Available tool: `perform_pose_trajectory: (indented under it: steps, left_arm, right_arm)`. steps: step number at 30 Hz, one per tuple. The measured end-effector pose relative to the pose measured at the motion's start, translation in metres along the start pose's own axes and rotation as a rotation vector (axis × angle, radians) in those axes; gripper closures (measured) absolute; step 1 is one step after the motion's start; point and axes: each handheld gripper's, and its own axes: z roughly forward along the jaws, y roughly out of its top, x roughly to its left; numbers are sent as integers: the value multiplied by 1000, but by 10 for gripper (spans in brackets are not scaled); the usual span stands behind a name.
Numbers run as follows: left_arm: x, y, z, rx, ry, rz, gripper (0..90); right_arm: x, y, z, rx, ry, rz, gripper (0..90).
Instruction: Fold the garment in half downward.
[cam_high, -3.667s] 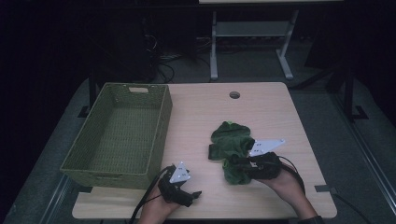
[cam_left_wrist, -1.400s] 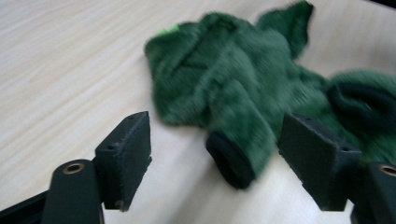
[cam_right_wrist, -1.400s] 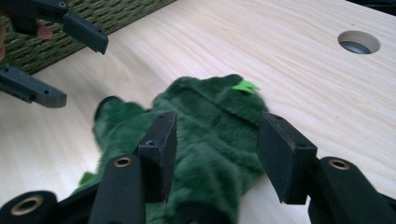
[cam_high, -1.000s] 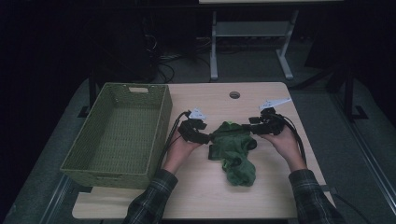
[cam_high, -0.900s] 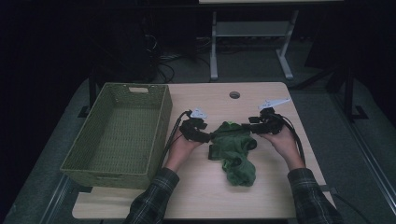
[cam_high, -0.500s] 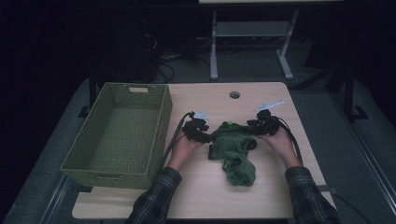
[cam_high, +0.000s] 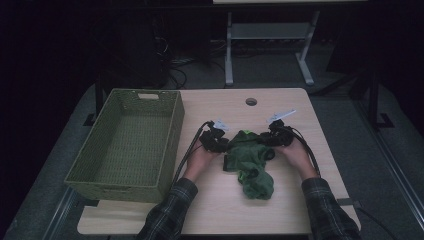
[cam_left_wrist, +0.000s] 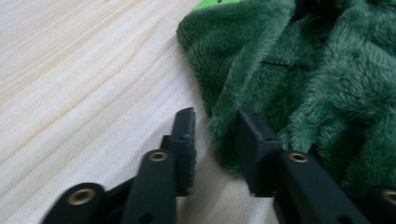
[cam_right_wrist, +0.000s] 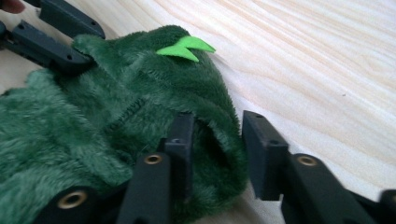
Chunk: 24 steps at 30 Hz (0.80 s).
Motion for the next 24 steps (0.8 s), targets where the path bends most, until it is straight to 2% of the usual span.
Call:
perform_pose_trajectory:
  steps: [1,3,4,6,10,15,19,24]
  left_arm:
    - [0,1,0,0,0,7,774]
    - [0,2,2,0,-1,-3,822]
    - [0,3,2,6,0,-2,839]
    - [2,5,3,13,6,0,851]
    - [9,11,3,1,14,-24,871]
    - [14,19,1,-12,14,-30,875]
    - [15,31,-5,-49,16,-29,876]
    - [13,49,-17,-100,25,-5,875]
  right_arm:
    - [0,-1,2,10,-4,4,713]
    - [0,-1,2,18,-7,5,742]
    - [0,-1,2,26,-16,10,793]
    - [-1,-1,2,29,-18,12,809]
    - [-3,-2,-4,39,-21,37,867]
    - [-5,-2,-13,15,-20,60,870]
    - [-8,1,-25,-30,-28,85,873]
    - [-11,7,-39,-63,-33,98,873]
